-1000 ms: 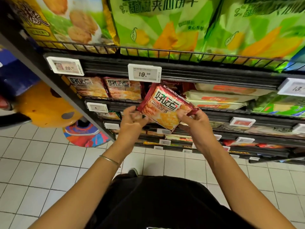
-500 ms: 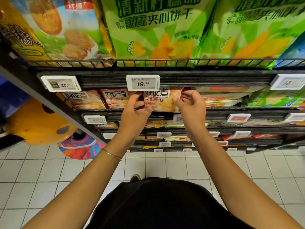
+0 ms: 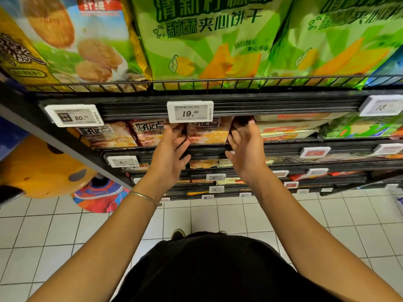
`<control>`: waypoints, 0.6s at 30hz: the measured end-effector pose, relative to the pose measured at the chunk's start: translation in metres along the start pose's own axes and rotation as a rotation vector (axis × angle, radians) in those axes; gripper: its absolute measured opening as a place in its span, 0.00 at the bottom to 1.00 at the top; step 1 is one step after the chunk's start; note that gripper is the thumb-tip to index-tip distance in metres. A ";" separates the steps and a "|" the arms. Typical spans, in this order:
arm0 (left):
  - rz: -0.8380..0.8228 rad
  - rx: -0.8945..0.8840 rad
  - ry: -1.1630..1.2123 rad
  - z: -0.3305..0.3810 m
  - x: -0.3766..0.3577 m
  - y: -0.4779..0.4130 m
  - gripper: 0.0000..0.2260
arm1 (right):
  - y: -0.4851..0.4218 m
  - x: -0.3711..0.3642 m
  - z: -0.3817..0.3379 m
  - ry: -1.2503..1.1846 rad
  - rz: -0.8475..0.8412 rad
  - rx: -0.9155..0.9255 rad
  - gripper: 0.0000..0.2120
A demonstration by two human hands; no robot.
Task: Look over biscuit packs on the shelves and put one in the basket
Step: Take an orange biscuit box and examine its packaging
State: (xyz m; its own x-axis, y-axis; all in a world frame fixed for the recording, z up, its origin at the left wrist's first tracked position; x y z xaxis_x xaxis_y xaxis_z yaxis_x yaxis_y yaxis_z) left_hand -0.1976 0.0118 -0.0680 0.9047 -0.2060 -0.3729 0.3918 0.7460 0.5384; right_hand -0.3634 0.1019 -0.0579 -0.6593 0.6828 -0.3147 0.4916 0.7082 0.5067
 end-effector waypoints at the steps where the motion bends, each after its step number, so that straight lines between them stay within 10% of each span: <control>1: -0.001 0.010 0.006 0.000 0.001 0.000 0.22 | 0.000 0.001 0.002 0.005 0.001 -0.014 0.33; 18: 0.086 0.029 0.258 -0.003 0.002 -0.004 0.13 | 0.001 0.022 0.007 0.029 0.150 0.082 0.25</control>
State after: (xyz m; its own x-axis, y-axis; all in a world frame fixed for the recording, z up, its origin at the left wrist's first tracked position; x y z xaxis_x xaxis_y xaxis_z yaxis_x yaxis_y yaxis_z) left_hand -0.1977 0.0099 -0.0735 0.8640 0.0280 -0.5028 0.3233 0.7347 0.5965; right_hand -0.3737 0.1190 -0.0701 -0.5907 0.7772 -0.2170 0.6295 0.6121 0.4786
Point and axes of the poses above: each hand's wrist, its own y-axis away from the middle knuckle, its own x-axis out of the back of the hand, z = x × y, the point moved 8 cm from there along -y, towards the middle knuckle, and after that the axes turned 5 degrees about y, right-handed, at the moved point
